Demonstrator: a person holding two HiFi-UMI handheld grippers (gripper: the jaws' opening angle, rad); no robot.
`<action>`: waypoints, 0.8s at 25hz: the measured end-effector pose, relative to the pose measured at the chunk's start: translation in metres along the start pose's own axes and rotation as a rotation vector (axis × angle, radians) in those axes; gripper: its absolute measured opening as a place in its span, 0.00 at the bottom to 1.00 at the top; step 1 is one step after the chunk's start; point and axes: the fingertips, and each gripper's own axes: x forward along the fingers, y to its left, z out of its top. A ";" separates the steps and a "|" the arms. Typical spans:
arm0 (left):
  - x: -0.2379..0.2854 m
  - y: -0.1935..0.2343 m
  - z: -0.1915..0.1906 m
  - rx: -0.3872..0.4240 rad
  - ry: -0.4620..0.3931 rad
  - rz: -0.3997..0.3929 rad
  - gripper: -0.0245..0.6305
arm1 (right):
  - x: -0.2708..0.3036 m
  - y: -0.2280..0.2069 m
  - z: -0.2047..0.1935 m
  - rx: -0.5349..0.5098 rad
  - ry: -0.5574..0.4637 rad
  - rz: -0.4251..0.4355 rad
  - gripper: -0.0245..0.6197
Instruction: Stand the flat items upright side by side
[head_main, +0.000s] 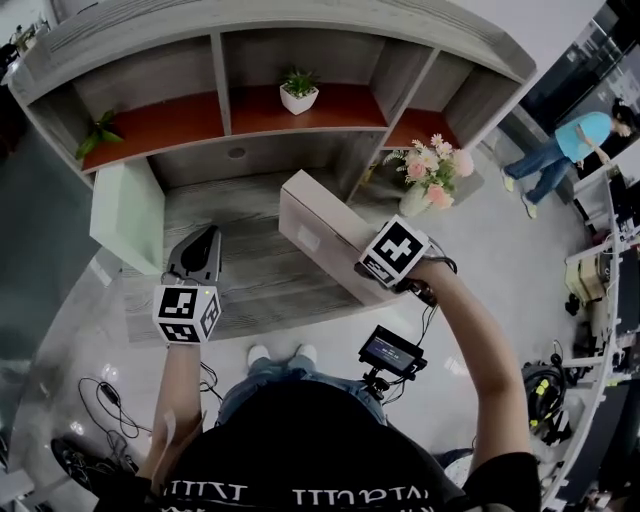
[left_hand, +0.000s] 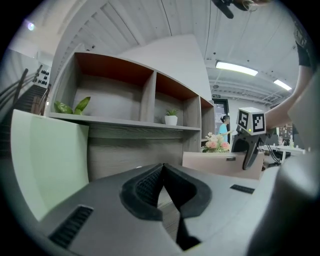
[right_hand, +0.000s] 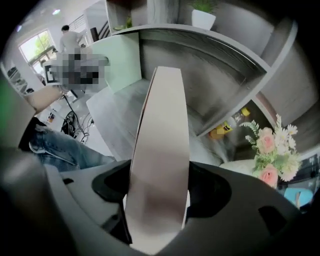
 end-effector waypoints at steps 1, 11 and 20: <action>0.000 0.002 0.002 0.001 -0.005 0.003 0.06 | -0.003 0.000 0.004 -0.025 -0.011 -0.002 0.56; -0.019 0.009 0.002 0.001 -0.012 0.051 0.06 | 0.003 0.003 0.064 -0.115 0.015 0.096 0.61; -0.051 0.009 -0.011 -0.016 0.014 0.140 0.06 | 0.016 0.004 0.074 -0.122 0.183 0.273 0.61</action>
